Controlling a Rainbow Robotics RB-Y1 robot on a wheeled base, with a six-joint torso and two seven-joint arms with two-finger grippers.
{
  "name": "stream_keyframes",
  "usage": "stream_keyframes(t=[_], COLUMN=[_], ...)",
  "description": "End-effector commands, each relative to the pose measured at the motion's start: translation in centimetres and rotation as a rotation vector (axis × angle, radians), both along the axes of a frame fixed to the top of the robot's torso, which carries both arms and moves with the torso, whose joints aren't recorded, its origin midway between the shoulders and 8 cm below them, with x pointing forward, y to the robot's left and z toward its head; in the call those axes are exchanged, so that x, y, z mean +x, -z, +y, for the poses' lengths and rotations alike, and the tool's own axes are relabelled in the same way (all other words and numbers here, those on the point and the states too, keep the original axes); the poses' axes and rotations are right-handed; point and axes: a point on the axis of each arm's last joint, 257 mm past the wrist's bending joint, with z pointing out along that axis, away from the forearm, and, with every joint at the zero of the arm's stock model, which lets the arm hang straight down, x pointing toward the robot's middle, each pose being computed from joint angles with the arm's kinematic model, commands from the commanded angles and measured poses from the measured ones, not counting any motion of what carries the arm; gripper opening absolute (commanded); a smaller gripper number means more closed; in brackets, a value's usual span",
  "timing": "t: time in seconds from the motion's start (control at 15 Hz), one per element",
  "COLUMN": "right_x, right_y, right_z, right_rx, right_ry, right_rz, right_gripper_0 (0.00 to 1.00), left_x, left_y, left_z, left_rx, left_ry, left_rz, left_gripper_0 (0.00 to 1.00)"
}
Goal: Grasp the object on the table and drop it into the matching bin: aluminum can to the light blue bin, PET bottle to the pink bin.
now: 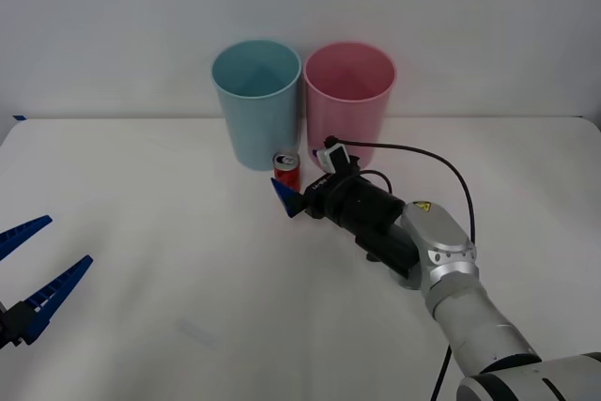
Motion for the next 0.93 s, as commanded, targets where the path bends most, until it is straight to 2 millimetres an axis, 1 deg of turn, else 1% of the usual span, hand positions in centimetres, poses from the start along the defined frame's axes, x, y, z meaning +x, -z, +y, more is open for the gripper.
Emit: stream_keyframes(t=[0.07, 0.13, 0.2, 0.93], right_x=[0.01, 0.04, 0.03, -0.29], right_y=[-0.03, -0.2, -0.14, -0.14], right_z=[0.11, 0.19, 0.24, 1.06], right_rx=[0.001, 0.009, 0.011, 0.019], right_ry=[0.002, 0.004, 0.006, -0.003], right_rz=[-0.001, -0.002, 0.001, 0.006], right_gripper_0=[0.84, 0.05, 0.0, 0.0], left_x=[0.0, 0.0, 0.0, 0.0], left_y=[0.0, 0.0, 0.0, 0.0], left_z=[0.0, 0.0, 0.0, 0.0], left_rx=[0.0, 0.0, 0.0, 0.0], left_ry=[0.0, 0.0, 0.0, 0.0], left_rz=[0.0, 0.0, 0.0, 0.0], left_gripper_0=[1.0, 1.0, 1.0, 1.0])
